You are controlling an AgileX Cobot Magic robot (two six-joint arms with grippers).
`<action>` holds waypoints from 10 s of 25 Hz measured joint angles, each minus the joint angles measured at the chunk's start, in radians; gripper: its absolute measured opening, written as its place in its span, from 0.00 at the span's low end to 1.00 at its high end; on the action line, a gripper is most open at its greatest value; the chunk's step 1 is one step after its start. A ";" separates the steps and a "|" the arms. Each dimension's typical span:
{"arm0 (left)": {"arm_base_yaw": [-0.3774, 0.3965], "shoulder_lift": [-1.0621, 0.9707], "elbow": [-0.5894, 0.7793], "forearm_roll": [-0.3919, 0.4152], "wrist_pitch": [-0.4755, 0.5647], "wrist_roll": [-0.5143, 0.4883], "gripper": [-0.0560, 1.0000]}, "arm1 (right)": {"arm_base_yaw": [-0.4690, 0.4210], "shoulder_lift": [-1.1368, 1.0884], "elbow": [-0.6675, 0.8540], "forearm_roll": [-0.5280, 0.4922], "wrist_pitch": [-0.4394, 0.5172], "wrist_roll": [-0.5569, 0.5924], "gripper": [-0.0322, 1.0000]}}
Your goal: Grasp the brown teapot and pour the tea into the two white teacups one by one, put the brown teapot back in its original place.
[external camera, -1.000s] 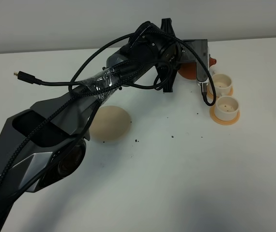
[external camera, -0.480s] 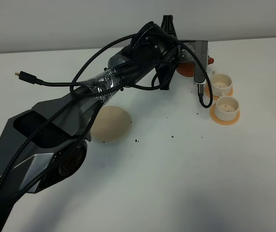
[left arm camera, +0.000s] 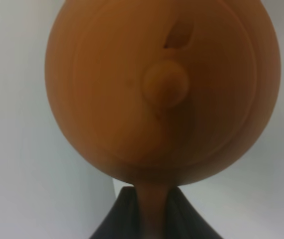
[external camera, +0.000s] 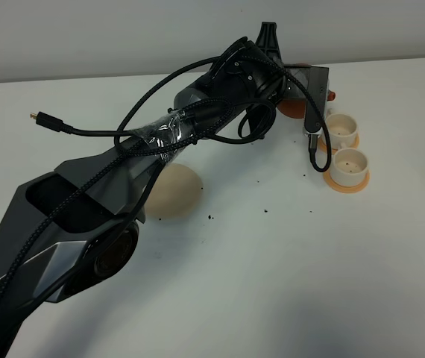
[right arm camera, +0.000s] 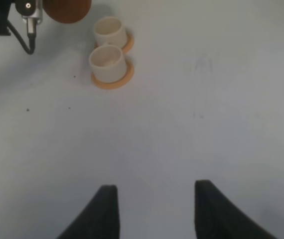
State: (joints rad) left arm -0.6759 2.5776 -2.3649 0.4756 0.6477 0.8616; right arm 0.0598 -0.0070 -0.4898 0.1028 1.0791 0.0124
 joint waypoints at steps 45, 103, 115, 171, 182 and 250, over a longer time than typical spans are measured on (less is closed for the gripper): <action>-0.024 0.029 0.000 0.170 -0.052 0.071 0.17 | 0.000 0.000 0.000 0.000 0.000 0.000 0.39; -0.043 0.029 0.000 0.298 -0.145 0.074 0.17 | 0.000 0.000 0.000 0.000 0.000 0.000 0.39; -0.043 0.029 0.000 0.300 -0.162 0.074 0.17 | 0.000 0.000 0.000 0.000 0.000 0.000 0.39; -0.051 0.029 0.000 0.300 -0.185 0.228 0.17 | 0.000 0.000 0.000 0.000 0.000 0.000 0.39; -0.051 0.029 0.000 0.300 -0.185 0.228 0.17 | 0.000 0.000 0.000 0.000 0.000 0.000 0.39; -0.051 0.029 0.000 0.304 -0.218 0.305 0.17 | 0.000 0.000 0.000 0.000 0.000 0.000 0.39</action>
State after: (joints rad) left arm -0.7265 2.6064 -2.3649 0.7799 0.4293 1.1666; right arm 0.0598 -0.0070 -0.4898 0.1028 1.0791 0.0124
